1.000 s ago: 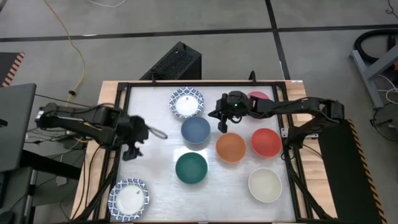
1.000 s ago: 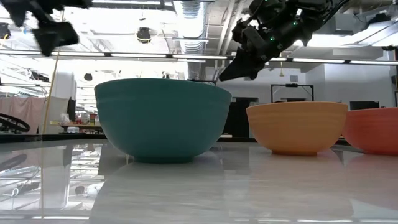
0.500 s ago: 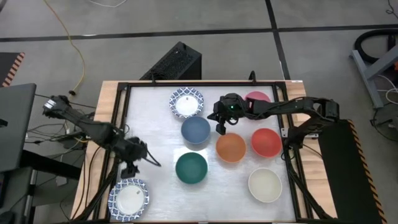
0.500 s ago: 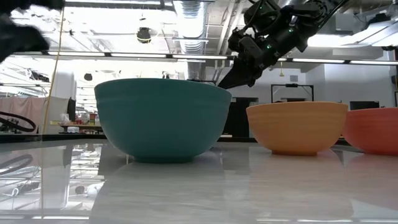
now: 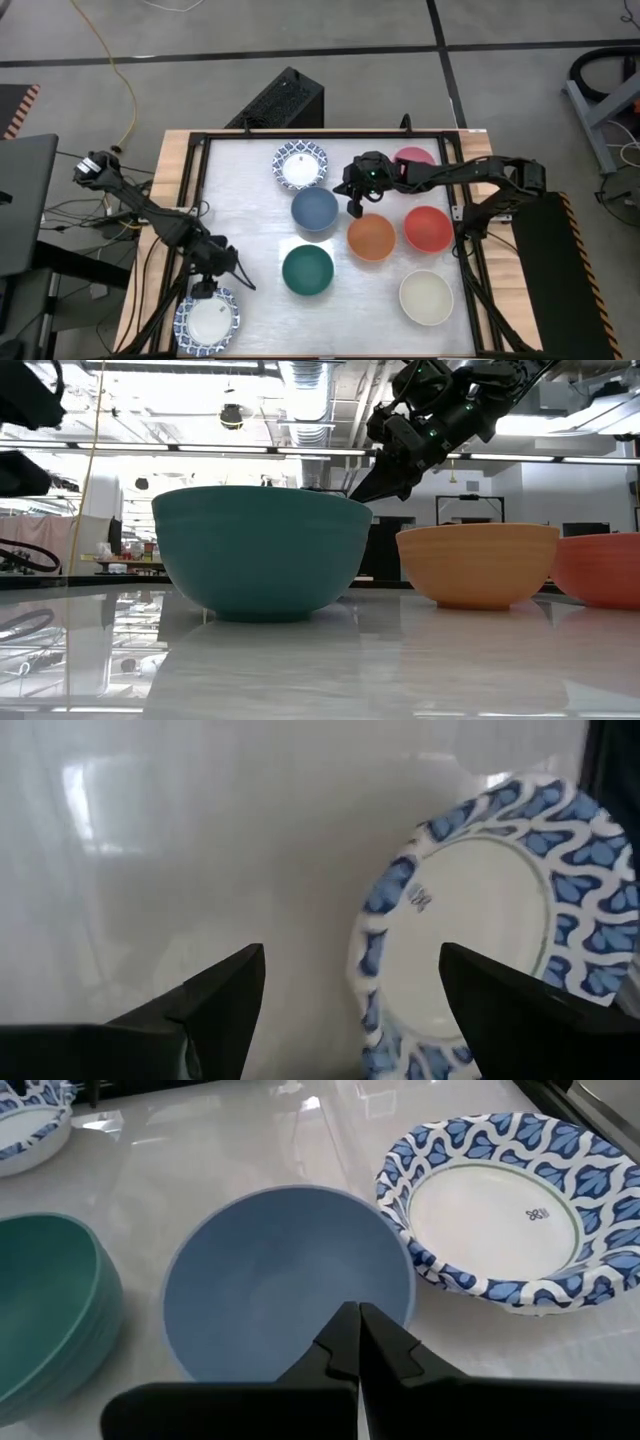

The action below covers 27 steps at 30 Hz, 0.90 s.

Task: Nest bowls inside each other
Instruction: Stack the white bowl on top of the other white bowl

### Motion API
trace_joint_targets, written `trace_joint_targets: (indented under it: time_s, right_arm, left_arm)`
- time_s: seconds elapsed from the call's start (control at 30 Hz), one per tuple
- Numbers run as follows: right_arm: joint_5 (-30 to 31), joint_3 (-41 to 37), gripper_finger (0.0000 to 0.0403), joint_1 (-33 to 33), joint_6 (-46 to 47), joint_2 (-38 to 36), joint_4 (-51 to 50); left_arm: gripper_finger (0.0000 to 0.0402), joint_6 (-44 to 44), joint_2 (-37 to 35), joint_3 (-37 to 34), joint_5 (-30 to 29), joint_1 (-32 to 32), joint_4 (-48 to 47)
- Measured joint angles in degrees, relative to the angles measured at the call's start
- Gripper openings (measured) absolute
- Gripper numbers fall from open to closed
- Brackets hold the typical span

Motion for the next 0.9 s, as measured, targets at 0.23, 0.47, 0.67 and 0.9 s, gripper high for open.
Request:
trace_joint_targets:
  time_s: [0.23,0.47,0.67,0.9]
  right_arm:
    - [-0.1,0.0,0.0018,0.0,-0.28,0.0,-0.07]
    - [-0.1,0.0,0.0018,0.0,-0.39,0.0,-0.05]
    - [-0.1,0.0,0.0018,0.0,-1.1,0.0,-0.03]
    - [-0.09,0.0,0.0018,0.0,-1.9,0.0,-0.03]
  left_arm:
    - [0.0289,-5.13,0.07,-5.83,-0.07,-2.81,5.35]
    - [0.0269,-4.21,0.08,-6.64,0.82,-3.4,6.61]
    - [0.0177,-4.26,0.07,-6.64,-0.01,-3.38,6.65]
    - [0.0056,-5.42,0.11,-6.64,-2.61,-3.36,7.63]
